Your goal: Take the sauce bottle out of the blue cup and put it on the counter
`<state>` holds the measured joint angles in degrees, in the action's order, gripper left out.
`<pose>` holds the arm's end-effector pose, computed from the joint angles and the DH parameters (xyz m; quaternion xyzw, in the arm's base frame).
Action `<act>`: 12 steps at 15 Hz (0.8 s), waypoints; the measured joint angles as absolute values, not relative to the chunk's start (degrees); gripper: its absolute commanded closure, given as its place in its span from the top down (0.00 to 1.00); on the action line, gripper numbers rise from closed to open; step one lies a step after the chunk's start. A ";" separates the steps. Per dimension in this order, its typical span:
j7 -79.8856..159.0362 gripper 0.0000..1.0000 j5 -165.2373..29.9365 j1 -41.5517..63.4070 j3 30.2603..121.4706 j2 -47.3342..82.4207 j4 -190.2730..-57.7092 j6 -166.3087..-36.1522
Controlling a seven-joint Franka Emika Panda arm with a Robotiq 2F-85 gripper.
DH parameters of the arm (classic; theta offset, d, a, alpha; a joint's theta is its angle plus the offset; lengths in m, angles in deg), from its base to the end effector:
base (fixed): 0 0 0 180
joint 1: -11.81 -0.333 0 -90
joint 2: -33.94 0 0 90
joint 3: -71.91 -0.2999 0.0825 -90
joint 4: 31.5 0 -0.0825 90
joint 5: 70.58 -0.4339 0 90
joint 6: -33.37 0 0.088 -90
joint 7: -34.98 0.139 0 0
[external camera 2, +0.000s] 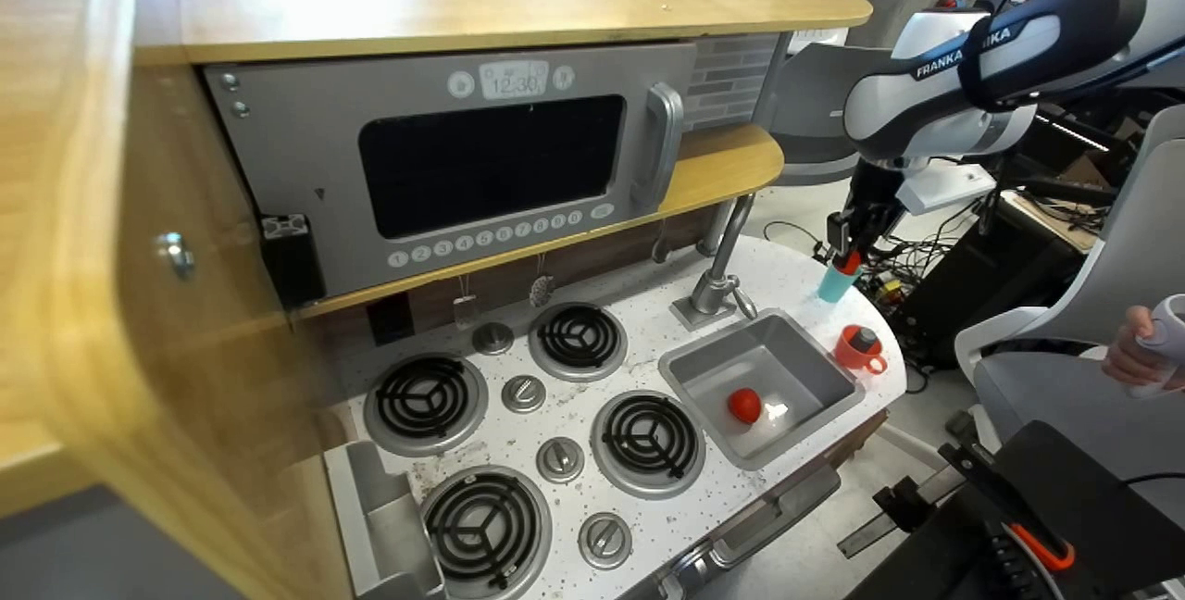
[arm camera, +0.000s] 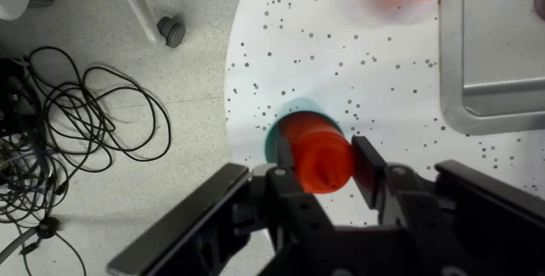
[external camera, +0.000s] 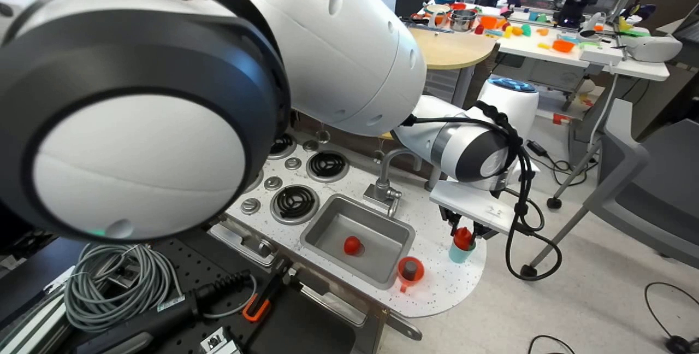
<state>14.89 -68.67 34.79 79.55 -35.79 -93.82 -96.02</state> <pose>0.6748 -0.3733 -0.0076 0.9962 -0.0388 -0.0498 0.0605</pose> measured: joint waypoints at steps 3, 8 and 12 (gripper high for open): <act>14.72 0.13 -68.32 34.81 79.57 -35.84 -93.60 -95.97; 11.70 0.13 -68.50 35.09 79.31 -34.16 -95.31 -95.97; 8.19 0.13 -69.16 35.37 77.95 -28.32 -100.56 -95.97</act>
